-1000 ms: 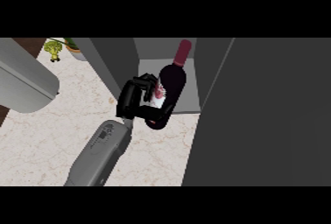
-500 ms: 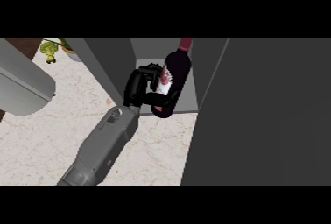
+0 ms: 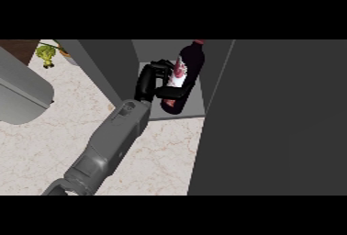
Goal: Pick up the wine, place it into the cabinet and close the cabinet
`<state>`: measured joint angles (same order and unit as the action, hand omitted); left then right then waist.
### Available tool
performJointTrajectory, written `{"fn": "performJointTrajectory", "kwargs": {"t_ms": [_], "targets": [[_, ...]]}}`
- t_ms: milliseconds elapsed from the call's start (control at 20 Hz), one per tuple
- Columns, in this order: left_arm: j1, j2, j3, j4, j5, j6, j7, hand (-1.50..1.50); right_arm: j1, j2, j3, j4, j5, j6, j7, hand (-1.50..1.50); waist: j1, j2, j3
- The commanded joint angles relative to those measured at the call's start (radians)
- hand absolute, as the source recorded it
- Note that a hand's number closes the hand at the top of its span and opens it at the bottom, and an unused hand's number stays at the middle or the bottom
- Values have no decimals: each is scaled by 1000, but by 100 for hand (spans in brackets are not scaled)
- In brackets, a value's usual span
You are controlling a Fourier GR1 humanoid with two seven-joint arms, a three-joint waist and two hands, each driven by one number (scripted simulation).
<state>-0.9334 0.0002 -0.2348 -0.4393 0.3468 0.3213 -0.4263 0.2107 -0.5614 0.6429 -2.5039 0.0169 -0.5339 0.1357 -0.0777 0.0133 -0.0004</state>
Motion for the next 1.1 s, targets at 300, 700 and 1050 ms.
{"fn": "performJointTrajectory", "kwargs": {"t_ms": [300, 700, 1050], "targets": [[-79, 0, 74, 173, 59, -23, -51, 150, 95, -15, 10, -161, -67, 22, 16, -150, -5, 5, 0], [-178, 21, 120, 257, 72, 51, -67, 150, 82, -3, 25, -124, -77, 60, -34, -150, -36, 19, -1], [-192, 47, 94, 321, 23, 95, -121, -150, 88, -3, 36, -120, -59, 69, -44, -150, -50, 25, -2]]}}
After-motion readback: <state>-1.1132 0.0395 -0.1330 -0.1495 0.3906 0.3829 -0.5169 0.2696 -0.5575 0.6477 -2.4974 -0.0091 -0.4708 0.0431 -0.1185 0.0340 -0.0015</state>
